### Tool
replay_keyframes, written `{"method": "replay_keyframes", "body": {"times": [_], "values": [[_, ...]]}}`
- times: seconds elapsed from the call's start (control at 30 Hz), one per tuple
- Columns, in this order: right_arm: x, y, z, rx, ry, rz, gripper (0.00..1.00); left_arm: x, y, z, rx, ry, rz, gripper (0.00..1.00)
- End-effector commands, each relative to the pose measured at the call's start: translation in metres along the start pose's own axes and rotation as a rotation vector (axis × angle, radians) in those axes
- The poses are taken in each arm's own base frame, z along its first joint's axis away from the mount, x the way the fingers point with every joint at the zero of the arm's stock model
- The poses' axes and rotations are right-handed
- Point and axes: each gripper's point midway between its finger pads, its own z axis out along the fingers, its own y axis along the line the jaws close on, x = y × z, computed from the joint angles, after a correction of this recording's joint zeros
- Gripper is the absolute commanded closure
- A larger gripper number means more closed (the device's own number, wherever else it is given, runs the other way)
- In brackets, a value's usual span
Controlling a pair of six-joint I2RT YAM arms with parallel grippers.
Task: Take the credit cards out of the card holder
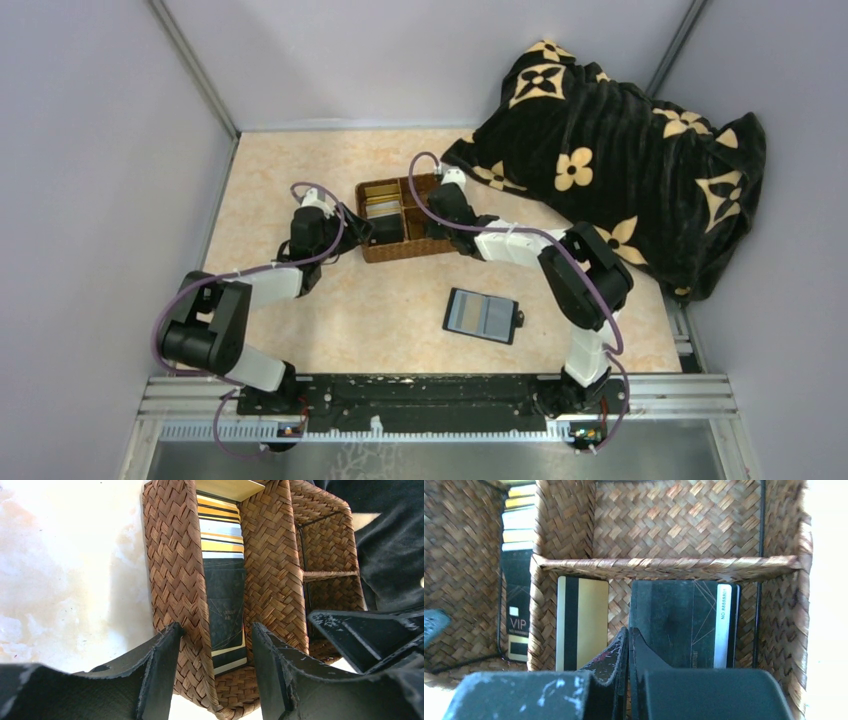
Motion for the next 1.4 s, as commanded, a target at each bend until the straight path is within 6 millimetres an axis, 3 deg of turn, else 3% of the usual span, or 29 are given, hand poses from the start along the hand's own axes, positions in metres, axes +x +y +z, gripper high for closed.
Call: {"method": "replay_keyframes", "body": {"times": [0.0, 0.23, 0.47, 0.77, 1.03, 1.1, 1.2, 1.3, 1.37], "values": [[-0.009, 0.024, -0.001, -0.074, -0.011, -0.008, 1.00, -0.018, -0.014, -0.002, 0.029, -0.035, 0.020, 0.40], [0.011, 0.029, -0.026, -0.126, 0.027, -0.026, 1.00, -0.047, -0.035, -0.026, 0.058, -0.114, 0.018, 0.40], [0.016, 0.045, -0.044, -0.178, 0.023, -0.039, 1.00, -0.057, -0.046, -0.030, 0.076, -0.128, 0.021, 0.40], [-0.020, 0.046, -0.052, -0.168, -0.061, -0.072, 1.00, -0.070, -0.049, -0.036, 0.054, -0.153, 0.046, 0.40], [-0.062, 0.038, -0.095, -0.192, -0.243, -0.040, 1.00, -0.075, -0.059, -0.042, 0.075, -0.150, 0.073, 0.37], [-0.072, 0.030, -0.113, -0.188, -0.307, -0.018, 0.96, -0.074, -0.069, -0.045, 0.107, -0.147, 0.087, 0.35], [-0.066, 0.010, -0.130, -0.153, -0.339, -0.003, 0.77, -0.071, -0.095, -0.051, 0.166, -0.149, 0.150, 0.34], [-0.040, -0.011, -0.136, -0.168, -0.269, 0.027, 0.67, -0.048, -0.133, -0.053, 0.247, -0.090, 0.245, 0.34], [-0.016, -0.025, -0.141, -0.176, -0.216, 0.077, 0.71, -0.018, -0.157, -0.054, 0.306, -0.032, 0.317, 0.33]]}}
